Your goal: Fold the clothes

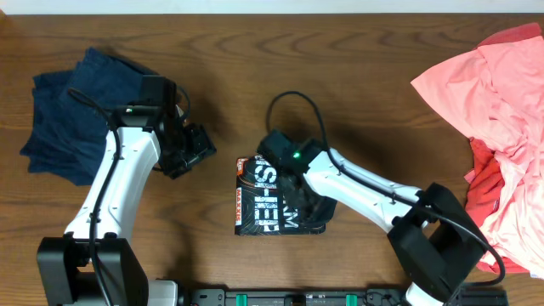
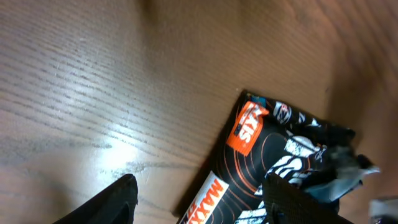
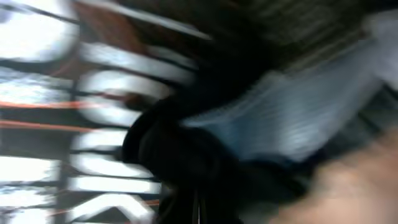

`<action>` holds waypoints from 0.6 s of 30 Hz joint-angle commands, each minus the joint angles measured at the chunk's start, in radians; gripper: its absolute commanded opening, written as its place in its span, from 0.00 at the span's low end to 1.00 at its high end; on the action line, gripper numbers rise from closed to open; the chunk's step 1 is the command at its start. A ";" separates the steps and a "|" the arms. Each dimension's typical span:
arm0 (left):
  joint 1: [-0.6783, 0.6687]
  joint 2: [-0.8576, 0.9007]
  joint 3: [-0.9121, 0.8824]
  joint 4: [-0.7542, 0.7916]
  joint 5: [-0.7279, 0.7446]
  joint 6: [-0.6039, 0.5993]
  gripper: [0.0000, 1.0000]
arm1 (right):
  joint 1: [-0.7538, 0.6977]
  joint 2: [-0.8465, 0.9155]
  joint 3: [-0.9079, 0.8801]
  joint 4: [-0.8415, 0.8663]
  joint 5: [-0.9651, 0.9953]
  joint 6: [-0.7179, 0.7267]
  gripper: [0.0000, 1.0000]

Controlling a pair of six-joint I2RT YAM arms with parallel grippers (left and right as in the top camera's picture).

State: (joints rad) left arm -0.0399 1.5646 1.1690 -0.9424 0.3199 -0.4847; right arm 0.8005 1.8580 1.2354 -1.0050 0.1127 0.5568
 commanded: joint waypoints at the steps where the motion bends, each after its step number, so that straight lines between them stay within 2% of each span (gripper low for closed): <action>1: -0.013 0.006 -0.001 -0.016 0.011 0.058 0.66 | -0.037 -0.013 -0.005 -0.074 0.143 0.238 0.01; 10: -0.120 0.006 -0.050 0.008 0.013 0.088 0.66 | -0.045 -0.015 -0.006 -0.237 0.086 0.250 0.02; 13: -0.159 0.006 -0.093 0.067 0.048 0.093 0.72 | -0.045 -0.015 -0.006 -0.275 0.098 0.253 0.04; 18: -0.203 0.019 -0.160 0.203 0.130 0.126 0.77 | -0.067 -0.015 -0.006 -0.378 0.163 0.374 0.12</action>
State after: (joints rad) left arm -0.2279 1.5669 1.0321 -0.7673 0.3969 -0.3885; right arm 0.7525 1.8576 1.2335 -1.3602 0.2173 0.8383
